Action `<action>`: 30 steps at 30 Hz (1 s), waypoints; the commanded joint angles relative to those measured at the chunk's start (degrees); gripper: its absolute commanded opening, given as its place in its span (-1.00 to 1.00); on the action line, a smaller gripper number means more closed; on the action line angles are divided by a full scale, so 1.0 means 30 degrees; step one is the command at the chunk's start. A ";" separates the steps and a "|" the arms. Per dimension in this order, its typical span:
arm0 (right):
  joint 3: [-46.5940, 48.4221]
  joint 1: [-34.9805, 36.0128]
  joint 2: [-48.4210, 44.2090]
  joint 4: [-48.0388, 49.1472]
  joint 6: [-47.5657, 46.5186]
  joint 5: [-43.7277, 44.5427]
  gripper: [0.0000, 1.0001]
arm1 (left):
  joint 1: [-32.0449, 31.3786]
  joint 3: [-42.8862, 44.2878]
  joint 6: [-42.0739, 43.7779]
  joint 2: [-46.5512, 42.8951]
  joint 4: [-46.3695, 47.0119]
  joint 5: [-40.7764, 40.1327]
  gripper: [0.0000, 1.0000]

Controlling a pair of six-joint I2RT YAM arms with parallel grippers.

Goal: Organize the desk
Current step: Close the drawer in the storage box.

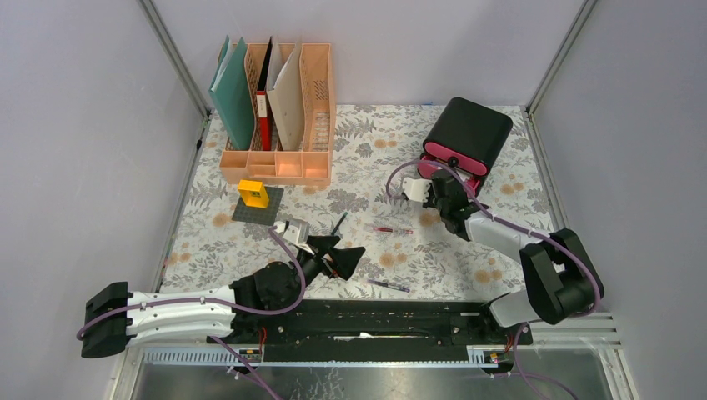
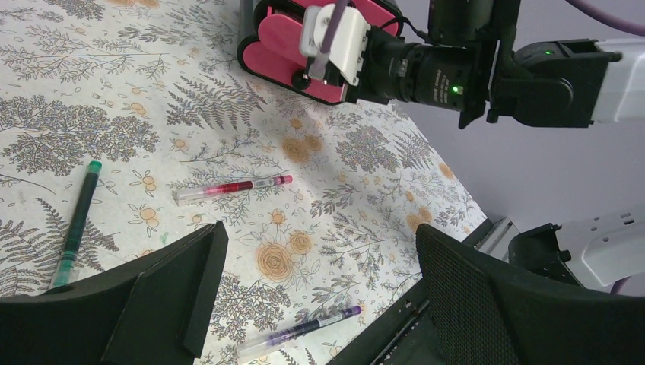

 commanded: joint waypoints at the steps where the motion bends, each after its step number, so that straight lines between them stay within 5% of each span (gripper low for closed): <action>1: 0.1358 -0.0729 0.1028 0.2235 0.0421 0.0701 -0.65 | -0.0002 0.0164 0.0122 -0.0116 0.0502 -0.0317 0.97; 11: 0.1380 -0.1797 0.2115 0.4110 0.0561 0.1328 -0.58 | -0.0002 0.0137 0.0070 0.0167 0.0727 -0.0247 0.97; 25: 0.1118 -0.1898 0.0686 0.2351 0.1626 0.0709 -0.56 | -0.0002 0.0104 -0.0018 0.0686 0.1411 0.0142 0.97; 30: 0.1144 -0.2173 0.1499 0.3142 0.1435 0.1351 -0.75 | -0.0002 0.0223 -0.0062 0.0993 0.1483 0.0338 0.98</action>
